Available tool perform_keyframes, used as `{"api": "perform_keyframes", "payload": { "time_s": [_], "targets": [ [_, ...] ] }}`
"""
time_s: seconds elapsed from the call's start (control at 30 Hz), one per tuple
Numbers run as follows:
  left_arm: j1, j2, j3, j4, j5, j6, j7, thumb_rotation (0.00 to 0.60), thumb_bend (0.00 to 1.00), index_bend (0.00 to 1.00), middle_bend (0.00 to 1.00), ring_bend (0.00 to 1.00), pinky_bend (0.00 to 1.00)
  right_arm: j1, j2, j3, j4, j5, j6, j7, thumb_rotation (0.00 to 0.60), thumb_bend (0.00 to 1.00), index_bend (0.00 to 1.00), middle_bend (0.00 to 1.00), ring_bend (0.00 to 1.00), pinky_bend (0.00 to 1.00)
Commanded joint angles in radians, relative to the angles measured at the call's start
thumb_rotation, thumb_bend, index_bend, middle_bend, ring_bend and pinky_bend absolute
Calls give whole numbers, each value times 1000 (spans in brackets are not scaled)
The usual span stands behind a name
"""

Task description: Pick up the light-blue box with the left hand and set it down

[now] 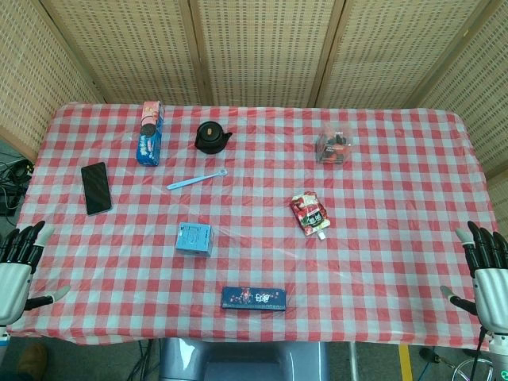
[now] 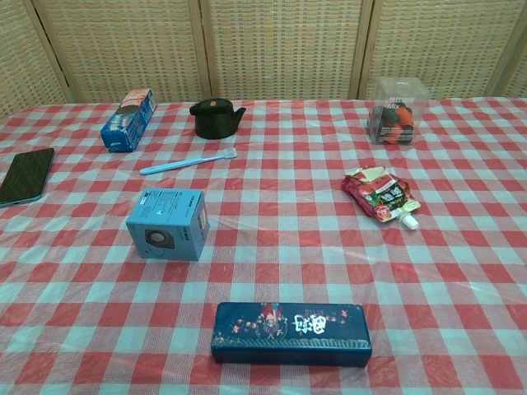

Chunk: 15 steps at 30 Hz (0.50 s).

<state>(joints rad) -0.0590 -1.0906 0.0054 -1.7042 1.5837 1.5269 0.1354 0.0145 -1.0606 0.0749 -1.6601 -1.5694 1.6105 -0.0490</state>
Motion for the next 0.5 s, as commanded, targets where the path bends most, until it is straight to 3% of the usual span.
{"api": "perform_keyframes", "payload": {
  "time_s": [0.03,0.37,0.5],
  "targets": [
    [-2,-1,-1,1,1,-3,3,600,0,0,0,0,0,0,1,0,-2,1,-2,2,600,0,0,0,0,0],
    [-56,-21,-6,-20,27,-72,26,600,0,0,0,0,0,-1,12,8,-7,15,0,14,600,0,0,0,0,0],
    [-165,-58,-33,-55,53,-210,72,600,0,0,0,0,0,1,18,17,-7,31,-5,35,600,0,0,0,0,0]
  ]
}}
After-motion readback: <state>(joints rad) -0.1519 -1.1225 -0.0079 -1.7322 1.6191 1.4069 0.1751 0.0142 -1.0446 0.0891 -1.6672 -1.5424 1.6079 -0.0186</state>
